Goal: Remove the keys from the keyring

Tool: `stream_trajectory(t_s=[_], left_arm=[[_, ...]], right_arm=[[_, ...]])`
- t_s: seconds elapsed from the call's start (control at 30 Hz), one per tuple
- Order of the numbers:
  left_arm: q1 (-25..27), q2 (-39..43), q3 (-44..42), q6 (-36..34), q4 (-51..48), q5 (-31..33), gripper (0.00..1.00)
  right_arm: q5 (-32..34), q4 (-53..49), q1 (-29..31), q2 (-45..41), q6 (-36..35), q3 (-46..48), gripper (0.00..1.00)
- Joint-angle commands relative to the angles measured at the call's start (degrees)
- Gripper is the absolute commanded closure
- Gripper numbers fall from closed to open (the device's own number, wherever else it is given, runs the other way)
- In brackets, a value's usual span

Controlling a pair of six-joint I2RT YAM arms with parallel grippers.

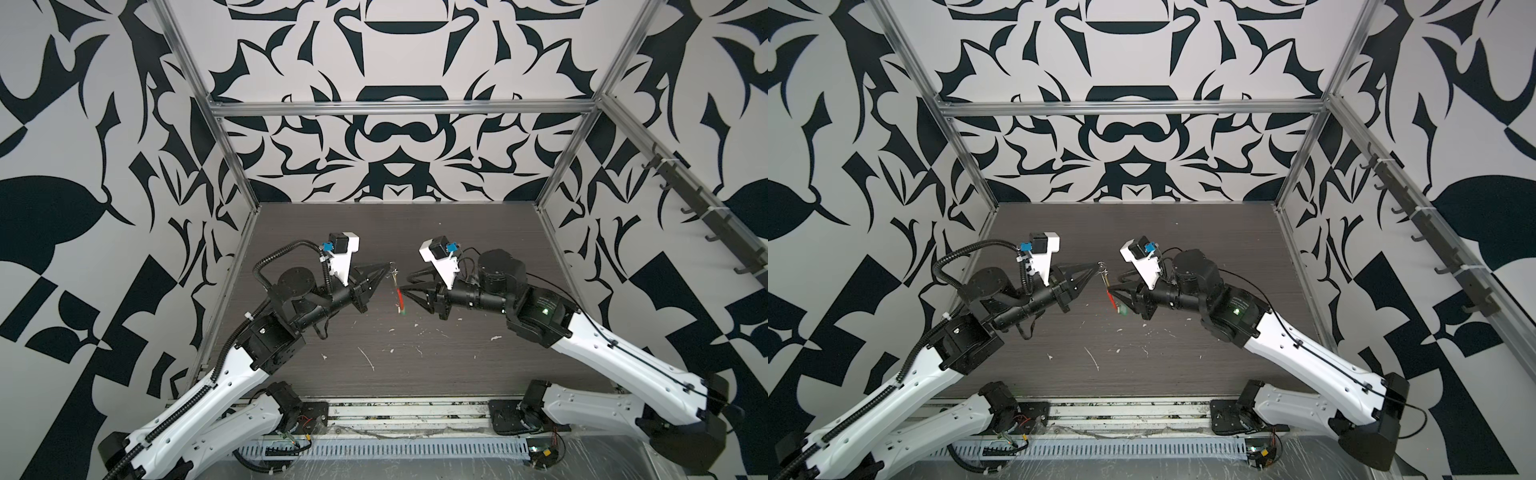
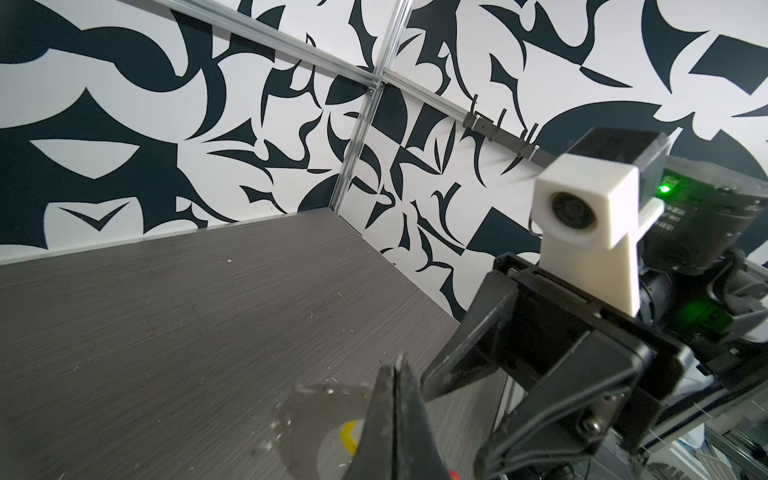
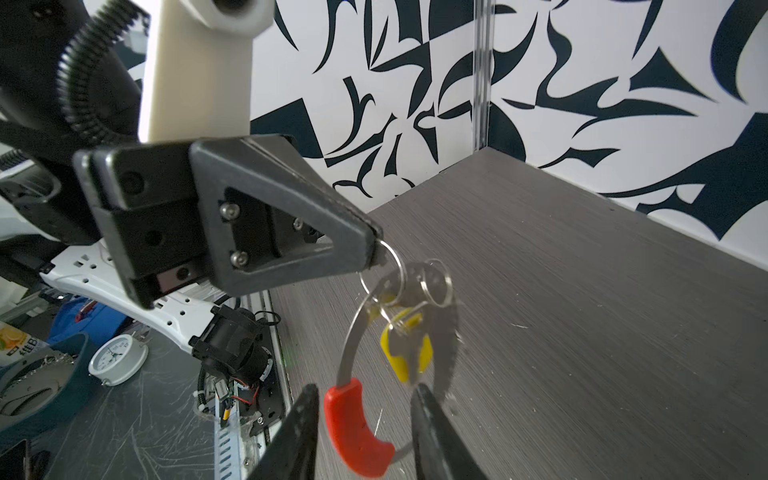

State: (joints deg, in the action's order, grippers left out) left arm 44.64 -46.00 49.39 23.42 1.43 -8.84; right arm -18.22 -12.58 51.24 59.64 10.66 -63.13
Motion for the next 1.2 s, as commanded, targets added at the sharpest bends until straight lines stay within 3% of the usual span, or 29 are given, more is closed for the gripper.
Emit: stream_trajectory(t_s=[0.0, 0.17, 0.4, 0.63, 0.87, 1.17], left_arm=[[-0.17, 1.26, 1.33, -1.27, 2.00, -1.85, 1.00], [-0.17, 1.09, 1.42, -1.45, 2.08, -3.88, 1.00], [-0.13, 0.41, 1.46, -1.27, 2.87, -6.25, 1.00], [-0.16, -0.23, 1.68, -1.45, 3.31, -7.15, 1.00], [-0.17, -1.11, 1.85, -1.04, 4.10, -7.26, 1.00], [-0.17, -0.59, 1.68, -0.85, 4.69, -6.98, 1.00]], right_arm=[[-0.05, 4.38, -1.54, -3.49, 0.27, 0.95, 0.57], [-15.49, 14.04, -11.21, -1.62, 9.36, 1.29, 0.56], [-24.62, 19.71, -12.14, 3.67, 12.97, -1.63, 0.53], [-27.43, 20.22, -12.13, 5.09, 13.76, -1.53, 0.53], [-28.81, 20.97, -12.15, 5.74, 14.23, -1.03, 0.69], [-29.79, 20.93, -12.13, 6.18, 14.57, -0.37, 0.71]])
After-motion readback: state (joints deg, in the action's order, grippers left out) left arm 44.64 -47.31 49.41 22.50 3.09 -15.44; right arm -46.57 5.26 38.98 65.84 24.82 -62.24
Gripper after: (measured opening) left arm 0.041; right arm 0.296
